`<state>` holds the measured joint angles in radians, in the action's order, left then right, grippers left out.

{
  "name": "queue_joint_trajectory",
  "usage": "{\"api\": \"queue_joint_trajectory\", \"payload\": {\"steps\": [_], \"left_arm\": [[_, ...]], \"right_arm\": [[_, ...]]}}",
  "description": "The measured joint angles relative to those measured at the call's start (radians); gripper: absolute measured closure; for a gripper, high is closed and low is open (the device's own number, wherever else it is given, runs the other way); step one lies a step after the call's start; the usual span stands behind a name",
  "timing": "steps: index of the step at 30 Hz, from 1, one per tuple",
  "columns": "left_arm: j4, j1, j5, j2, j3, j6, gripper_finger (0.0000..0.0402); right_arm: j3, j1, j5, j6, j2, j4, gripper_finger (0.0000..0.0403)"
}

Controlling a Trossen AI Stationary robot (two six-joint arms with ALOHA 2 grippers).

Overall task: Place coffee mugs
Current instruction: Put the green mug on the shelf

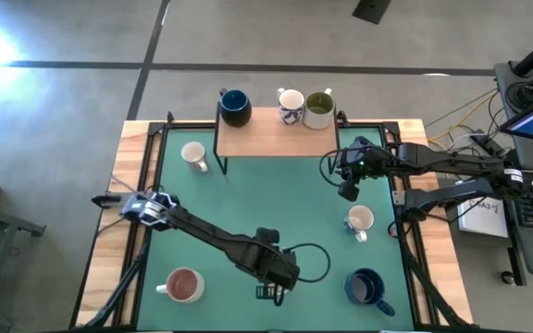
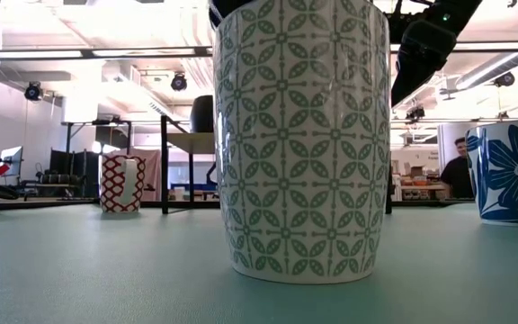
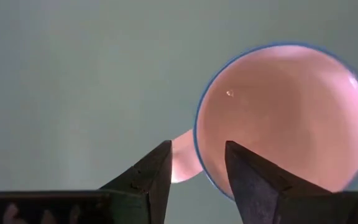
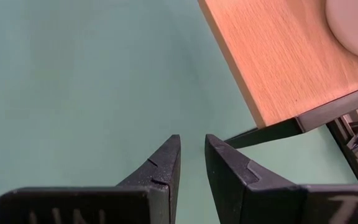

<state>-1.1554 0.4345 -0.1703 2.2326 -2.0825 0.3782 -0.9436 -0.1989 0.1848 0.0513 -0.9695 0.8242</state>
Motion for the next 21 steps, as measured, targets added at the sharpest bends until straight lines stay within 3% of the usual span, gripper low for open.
{"api": "queue_joint_trajectory", "payload": {"steps": [7,14,21], "left_arm": [[0.034,-0.01,0.027,0.0,0.065,-0.011,0.0308],[0.047,-0.015,0.065,-0.004,0.064,-0.089,0.0387],[0.008,-0.016,0.091,-0.023,0.064,-0.323,0.0393]], "right_arm": [[0.0,0.0,0.0,0.0,0.0,0.0,0.0339],[0.0,0.0,0.0,0.0,0.0,0.0,0.0339],[0.0,0.0,0.0,0.0,0.0,0.0,0.0339]]}}
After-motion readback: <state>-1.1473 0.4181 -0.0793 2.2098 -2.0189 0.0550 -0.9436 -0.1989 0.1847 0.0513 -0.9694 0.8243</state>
